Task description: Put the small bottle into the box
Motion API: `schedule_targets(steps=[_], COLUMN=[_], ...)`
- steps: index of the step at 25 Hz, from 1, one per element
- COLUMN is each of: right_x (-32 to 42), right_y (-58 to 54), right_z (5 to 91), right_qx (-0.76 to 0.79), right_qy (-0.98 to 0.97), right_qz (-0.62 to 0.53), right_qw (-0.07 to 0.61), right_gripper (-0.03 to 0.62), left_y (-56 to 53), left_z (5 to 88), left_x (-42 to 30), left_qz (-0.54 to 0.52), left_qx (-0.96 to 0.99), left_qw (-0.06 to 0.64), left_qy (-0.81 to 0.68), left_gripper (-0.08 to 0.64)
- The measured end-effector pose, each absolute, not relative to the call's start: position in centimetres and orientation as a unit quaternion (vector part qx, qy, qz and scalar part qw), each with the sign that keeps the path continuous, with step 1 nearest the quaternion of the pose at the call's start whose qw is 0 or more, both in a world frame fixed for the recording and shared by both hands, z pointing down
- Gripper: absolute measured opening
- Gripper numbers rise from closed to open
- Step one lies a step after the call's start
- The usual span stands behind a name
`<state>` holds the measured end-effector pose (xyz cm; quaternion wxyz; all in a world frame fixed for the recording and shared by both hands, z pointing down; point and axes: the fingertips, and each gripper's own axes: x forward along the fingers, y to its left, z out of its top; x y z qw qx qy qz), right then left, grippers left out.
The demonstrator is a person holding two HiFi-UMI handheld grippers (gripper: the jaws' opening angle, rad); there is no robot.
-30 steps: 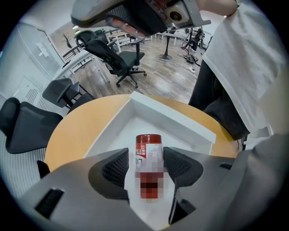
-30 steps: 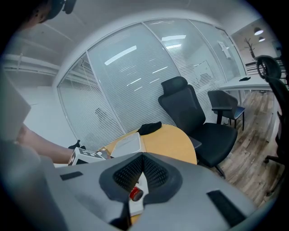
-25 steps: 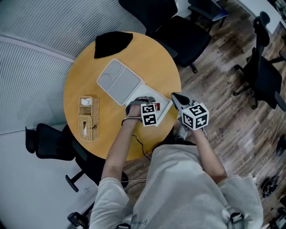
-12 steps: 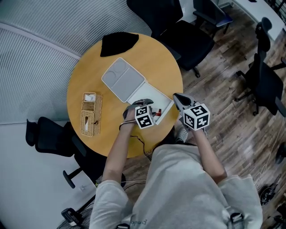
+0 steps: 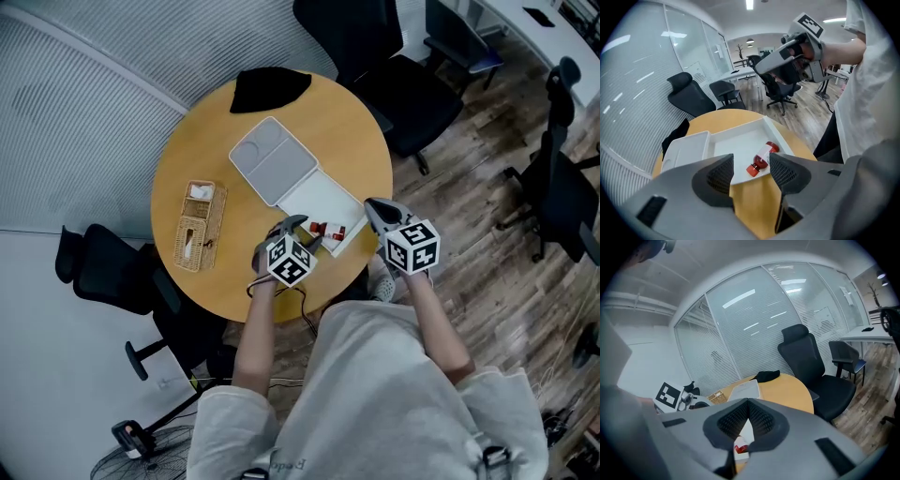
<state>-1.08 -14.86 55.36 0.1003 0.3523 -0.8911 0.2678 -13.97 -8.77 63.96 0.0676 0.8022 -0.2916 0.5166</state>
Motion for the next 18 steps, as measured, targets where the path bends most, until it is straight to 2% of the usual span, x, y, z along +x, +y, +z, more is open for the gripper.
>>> schedule_targets(steps=[4, 11, 18], right_x=[-1.5, -1.3, -1.0], right_y=[-14.3, -12.6, -11.9], right_z=[54.9, 55.2, 55.2], right_qx=[0.345, 0.337, 0.338], right_qy=[-0.896, -0.9, -0.901], right_qz=[0.262, 0.254, 0.249], right_qw=[0.1, 0.111, 0.112], right_gripper=[0.017, 0.017, 0.017], left_y=[-8.3, -7.2, -7.0], left_z=[62.2, 57.6, 54.7], left_x=[-13.9, -14.0, -15.4], left_qz=[0.461, 0.26, 0.154], left_qx=[0.81, 0.816, 0.787], left_qw=[0.102, 0.219, 0.228], left_qy=[-0.348, -0.467, -0.552], left_gripper=[0.256, 0.256, 0.255])
